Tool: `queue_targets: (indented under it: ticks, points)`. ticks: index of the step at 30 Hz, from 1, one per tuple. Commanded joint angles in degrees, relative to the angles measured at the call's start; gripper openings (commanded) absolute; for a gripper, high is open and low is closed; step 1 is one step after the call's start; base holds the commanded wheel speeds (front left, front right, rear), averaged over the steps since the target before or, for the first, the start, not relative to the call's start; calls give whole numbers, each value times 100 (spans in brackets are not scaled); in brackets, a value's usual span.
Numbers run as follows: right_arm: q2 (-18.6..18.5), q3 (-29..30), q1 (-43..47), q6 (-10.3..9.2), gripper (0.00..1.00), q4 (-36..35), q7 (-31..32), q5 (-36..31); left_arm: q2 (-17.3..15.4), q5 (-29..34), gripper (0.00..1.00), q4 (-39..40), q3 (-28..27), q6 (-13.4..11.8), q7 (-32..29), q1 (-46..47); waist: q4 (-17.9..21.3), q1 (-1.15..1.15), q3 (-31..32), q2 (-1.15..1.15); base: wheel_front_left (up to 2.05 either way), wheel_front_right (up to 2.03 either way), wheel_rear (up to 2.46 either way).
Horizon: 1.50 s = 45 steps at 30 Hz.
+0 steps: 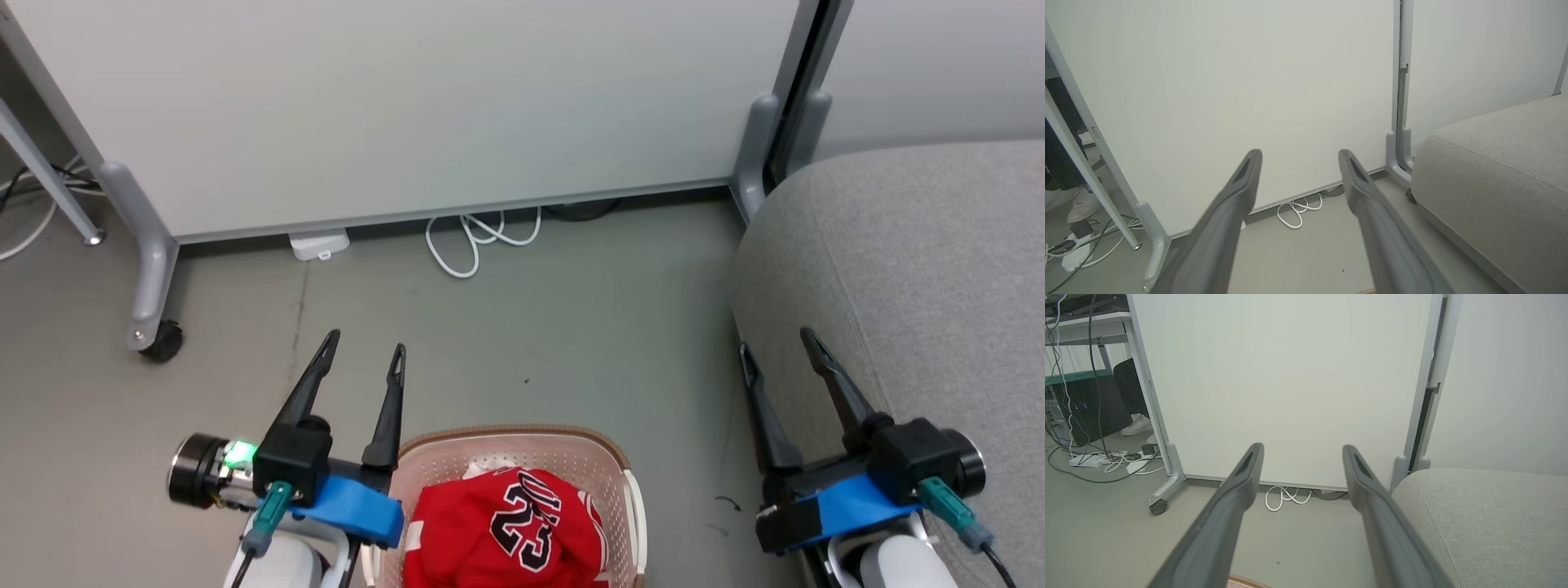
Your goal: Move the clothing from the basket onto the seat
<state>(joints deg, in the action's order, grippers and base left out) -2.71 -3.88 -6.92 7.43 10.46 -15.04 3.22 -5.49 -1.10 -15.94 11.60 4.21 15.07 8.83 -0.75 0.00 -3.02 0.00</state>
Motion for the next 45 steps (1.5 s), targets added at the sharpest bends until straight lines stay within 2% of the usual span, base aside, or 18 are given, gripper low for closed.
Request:
queue_targets:
  ticks: [1,9,17,30,45]
  points:
    - [-32,-18,-148,11,100,-51,-22,-20,-77,51,100,-128,77,86,16,242,75,0,-173,0,0,0,0]
    - [-31,-60,-599,8,100,-200,-22,-129,-204,66,100,-831,572,288,16,1035,253,0,-839,0,0,0,0]
    - [-29,-108,-1056,7,100,-323,-22,-208,-341,74,100,-1620,1172,334,17,1747,459,0,-1542,0,0,0,0]
    - [-27,-198,-1650,7,100,-535,-21,-237,-681,-357,100,-3262,2798,325,16,3057,727,0,-2711,0,0,0,0]
    - [-27,-247,-2134,7,100,-777,-22,-324,-844,-1029,100,-4939,4851,325,-2,4275,985,0,-3863,0,0,0,0]
